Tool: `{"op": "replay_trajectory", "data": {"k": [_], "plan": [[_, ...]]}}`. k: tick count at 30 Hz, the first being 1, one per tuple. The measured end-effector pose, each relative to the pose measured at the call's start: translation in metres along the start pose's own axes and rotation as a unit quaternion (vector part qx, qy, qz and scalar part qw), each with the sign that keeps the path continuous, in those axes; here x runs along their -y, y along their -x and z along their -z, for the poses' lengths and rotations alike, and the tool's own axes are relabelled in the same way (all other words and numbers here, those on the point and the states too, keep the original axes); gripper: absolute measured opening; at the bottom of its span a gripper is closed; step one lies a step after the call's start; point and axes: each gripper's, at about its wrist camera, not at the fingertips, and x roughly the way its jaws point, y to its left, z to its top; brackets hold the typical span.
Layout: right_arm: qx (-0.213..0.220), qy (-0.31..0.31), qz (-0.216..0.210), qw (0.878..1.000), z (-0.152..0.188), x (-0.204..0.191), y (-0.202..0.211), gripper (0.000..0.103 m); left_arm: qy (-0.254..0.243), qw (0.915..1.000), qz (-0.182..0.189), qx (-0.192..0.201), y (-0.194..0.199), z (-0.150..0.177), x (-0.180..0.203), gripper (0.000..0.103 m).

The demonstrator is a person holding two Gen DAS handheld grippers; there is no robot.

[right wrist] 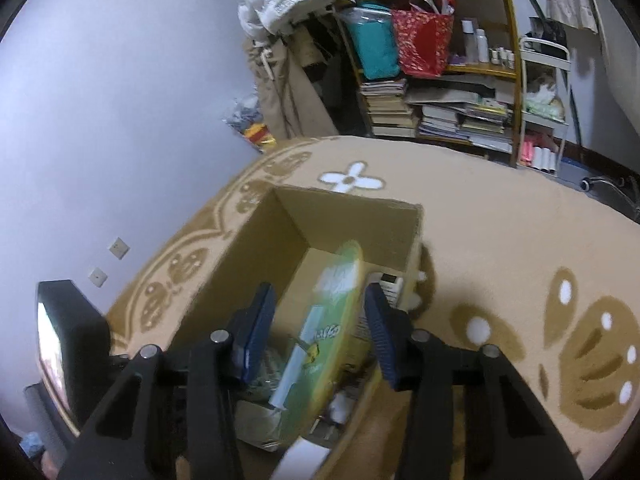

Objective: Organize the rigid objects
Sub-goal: 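Carry the Pochacco card into the box with the right tool and release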

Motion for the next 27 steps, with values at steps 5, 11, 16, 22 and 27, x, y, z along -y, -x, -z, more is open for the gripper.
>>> {"op": "replay_trajectory", "data": {"k": [5, 11, 16, 22, 27], "plan": [[-0.013, 0.002, 0.006, 1.0, 0.001, -0.005, -0.005, 0.05, 0.001, 1.0, 0.003, 0.0, 0.0, 0.001, -0.001, 0.018], [-0.01, -0.008, 0.013, 1.0, 0.003, 0.001, 0.002, 0.05, 0.001, 1.0, 0.003, 0.001, 0.0, 0.0, -0.001, 0.018], [-0.006, -0.026, 0.021, 0.999, 0.005, 0.012, 0.012, 0.052, 0.002, 1.0, 0.004, 0.007, 0.002, -0.001, -0.001, 0.018], [-0.013, -0.037, 0.039, 0.998, 0.005, 0.023, 0.025, 0.064, 0.0, 0.9997, 0.018, 0.018, 0.01, -0.001, 0.001, 0.018], [-0.01, -0.033, 0.073, 0.997, 0.01, 0.032, 0.043, 0.083, -0.004, 0.9992, 0.02, 0.036, 0.024, -0.001, 0.003, 0.019]]}}
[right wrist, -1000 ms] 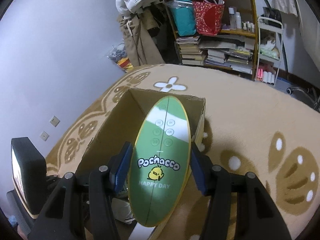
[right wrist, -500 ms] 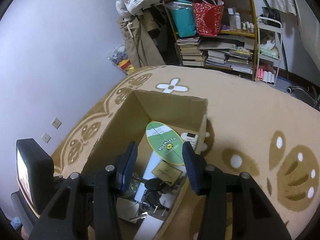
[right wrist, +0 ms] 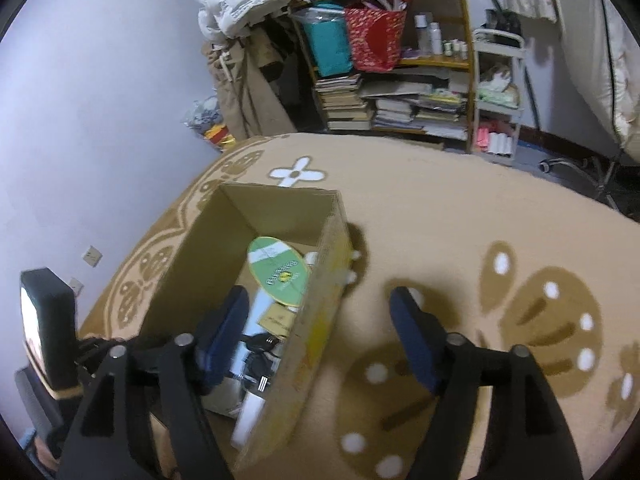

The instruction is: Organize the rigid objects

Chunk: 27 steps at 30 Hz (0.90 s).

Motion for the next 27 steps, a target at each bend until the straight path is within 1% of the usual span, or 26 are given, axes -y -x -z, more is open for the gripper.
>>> {"op": "replay_trajectory", "data": {"k": [2, 5, 7, 11, 13, 15, 16, 18, 19, 21, 25, 27], "plan": [[0.004, -0.004, 0.016, 1.0, 0.002, 0.007, 0.007, 0.096, 0.0, 0.9999, 0.003, 0.011, 0.009, 0.001, 0.0, 0.019], [0.011, -0.016, 0.024, 1.0, 0.006, 0.016, 0.017, 0.098, -0.004, 0.9998, 0.007, 0.018, 0.019, 0.003, 0.001, 0.021], [0.011, -0.024, 0.027, 0.999, 0.008, 0.021, 0.023, 0.098, -0.009, 0.9996, 0.008, 0.026, 0.029, 0.003, 0.004, 0.025], [0.003, -0.018, 0.038, 0.999, 0.013, 0.023, 0.033, 0.099, -0.018, 0.9988, 0.007, 0.045, 0.046, 0.003, 0.009, 0.043], [0.0, -0.011, 0.046, 0.999, 0.016, 0.024, 0.042, 0.1, -0.028, 0.998, -0.001, 0.057, 0.055, 0.004, 0.012, 0.048], [0.003, -0.004, 0.056, 0.998, 0.02, 0.024, 0.05, 0.1, -0.032, 0.9973, -0.008, 0.065, 0.063, 0.004, 0.015, 0.057], [0.003, 0.0, 0.064, 0.998, 0.023, 0.024, 0.054, 0.1, -0.033, 0.9973, -0.008, 0.065, 0.065, 0.004, 0.015, 0.058], [0.004, 0.006, 0.069, 0.998, 0.026, 0.025, 0.063, 0.1, -0.036, 0.9974, 0.003, 0.062, 0.07, 0.005, 0.017, 0.066], [0.005, 0.006, 0.07, 0.997, 0.027, 0.025, 0.065, 0.1, -0.035, 0.9975, 0.008, 0.061, 0.072, 0.007, 0.017, 0.067], [0.005, 0.007, 0.072, 0.997, 0.029, 0.026, 0.071, 0.1, -0.034, 0.9973, 0.006, 0.064, 0.077, 0.01, 0.018, 0.079], [0.004, 0.007, 0.074, 0.997, 0.036, 0.027, 0.085, 0.1, -0.045, 0.9949, -0.013, 0.089, 0.092, 0.016, 0.021, 0.09], [0.007, 0.007, 0.074, 0.997, 0.041, 0.029, 0.092, 0.1, -0.045, 0.9943, -0.013, 0.095, 0.099, 0.019, 0.021, 0.094]]}}
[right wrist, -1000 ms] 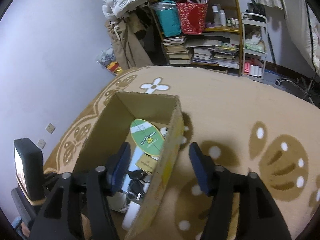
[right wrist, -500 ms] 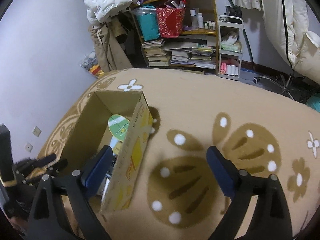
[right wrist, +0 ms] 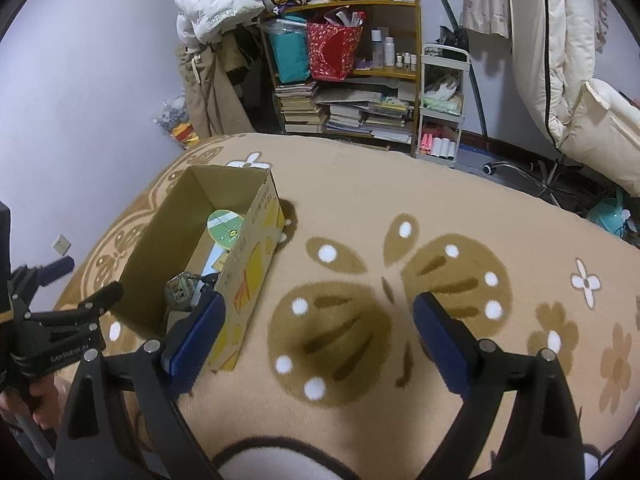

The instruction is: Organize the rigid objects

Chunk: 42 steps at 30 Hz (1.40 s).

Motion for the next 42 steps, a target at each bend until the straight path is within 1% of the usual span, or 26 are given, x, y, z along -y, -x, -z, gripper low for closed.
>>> {"op": "replay_trajectory", "data": {"k": [5, 8, 13, 15, 18, 20, 23, 27, 31, 34, 37, 40, 42], "plan": [[0.01, -0.026, -0.005, 1.0, 0.014, 0.01, 0.013, 0.1, 0.0, 0.9998, 0.021, 0.004, 0.017, 0.001, 0.002, 0.095], [0.031, -0.022, -0.005, 0.999, 0.022, 0.012, 0.026, 0.1, -0.006, 0.9995, 0.017, 0.025, 0.033, 0.006, 0.007, 0.095], [0.045, -0.019, -0.004, 0.999, 0.033, 0.015, 0.041, 0.1, -0.004, 0.9982, 0.009, 0.059, 0.058, 0.015, 0.013, 0.095], [0.051, -0.021, -0.006, 0.998, 0.035, 0.015, 0.046, 0.1, 0.0, 0.997, 0.002, 0.077, 0.067, 0.019, 0.012, 0.099], [0.063, -0.013, -0.008, 0.998, 0.038, 0.013, 0.054, 0.1, 0.009, 0.9941, 0.006, 0.108, 0.081, 0.027, 0.01, 0.1], [0.076, -0.004, -0.006, 0.997, 0.04, 0.012, 0.059, 0.1, 0.012, 0.9935, 0.007, 0.113, 0.084, 0.03, 0.008, 0.101], [0.088, -0.009, -0.01, 0.996, 0.044, 0.013, 0.065, 0.1, 0.022, 0.9924, 0.009, 0.121, 0.088, 0.034, 0.004, 0.101], [0.094, -0.007, 0.005, 0.995, 0.053, 0.014, 0.068, 0.1, 0.034, 0.99, 0.016, 0.136, 0.09, 0.038, 0.003, 0.101], [0.103, 0.008, 0.014, 0.995, 0.059, 0.009, 0.068, 0.1, 0.046, 0.9894, 0.019, 0.137, 0.086, 0.04, 0.0, 0.101], [0.115, 0.017, 0.021, 0.993, 0.062, 0.005, 0.069, 0.1, 0.052, 0.9895, 0.03, 0.132, 0.082, 0.041, -0.004, 0.101], [0.115, 0.008, 0.029, 0.993, 0.066, 0.005, 0.066, 0.1, 0.045, 0.9896, 0.036, 0.132, 0.082, 0.043, -0.004, 0.101], [0.1, 0.001, 0.027, 0.995, 0.068, 0.007, 0.06, 0.1, 0.038, 0.989, 0.037, 0.138, 0.085, 0.046, -0.002, 0.101], [0.1, 0.006, 0.04, 0.994, 0.068, 0.006, 0.059, 0.1, 0.032, 0.9884, 0.035, 0.144, 0.086, 0.045, 0.001, 0.101]]}}
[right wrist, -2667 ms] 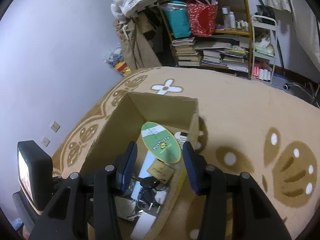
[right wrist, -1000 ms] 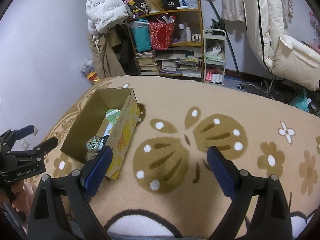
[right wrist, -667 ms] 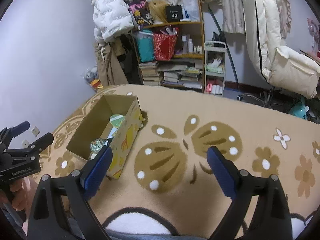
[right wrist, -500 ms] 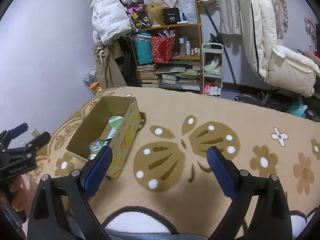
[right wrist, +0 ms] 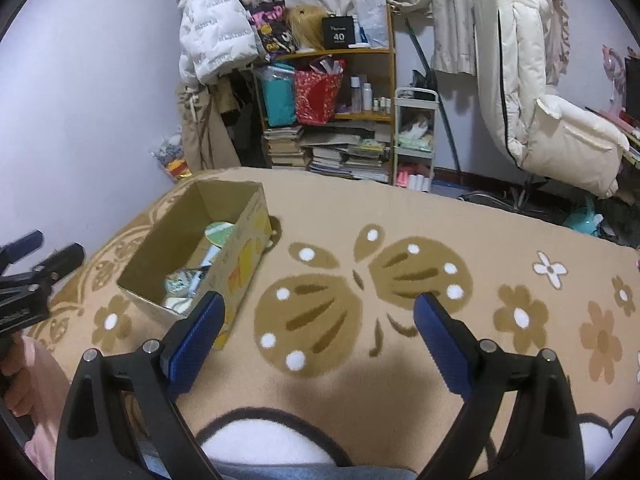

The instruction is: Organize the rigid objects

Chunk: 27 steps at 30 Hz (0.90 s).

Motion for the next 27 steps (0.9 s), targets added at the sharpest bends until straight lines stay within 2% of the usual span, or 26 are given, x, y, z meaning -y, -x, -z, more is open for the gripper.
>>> {"op": "replay_trajectory", "data": {"k": [9, 21, 27], "plan": [[0.014, 0.0, 0.007, 1.0, 0.0005, 0.0031, 0.0052, 0.1, -0.008, 1.0, 0.002, -0.004, -0.0022, -0.0001, 0.0054, 0.101], [0.006, -0.009, 0.008, 1.0, 0.0022, 0.0062, 0.0064, 0.1, 0.001, 1.0, -0.001, -0.001, -0.0003, -0.0013, 0.0003, 0.101], [0.002, 0.001, 0.024, 1.0, 0.0024, -0.0001, 0.0037, 0.1, 0.009, 1.0, -0.002, 0.001, -0.0001, -0.0015, -0.004, 0.101]]}}
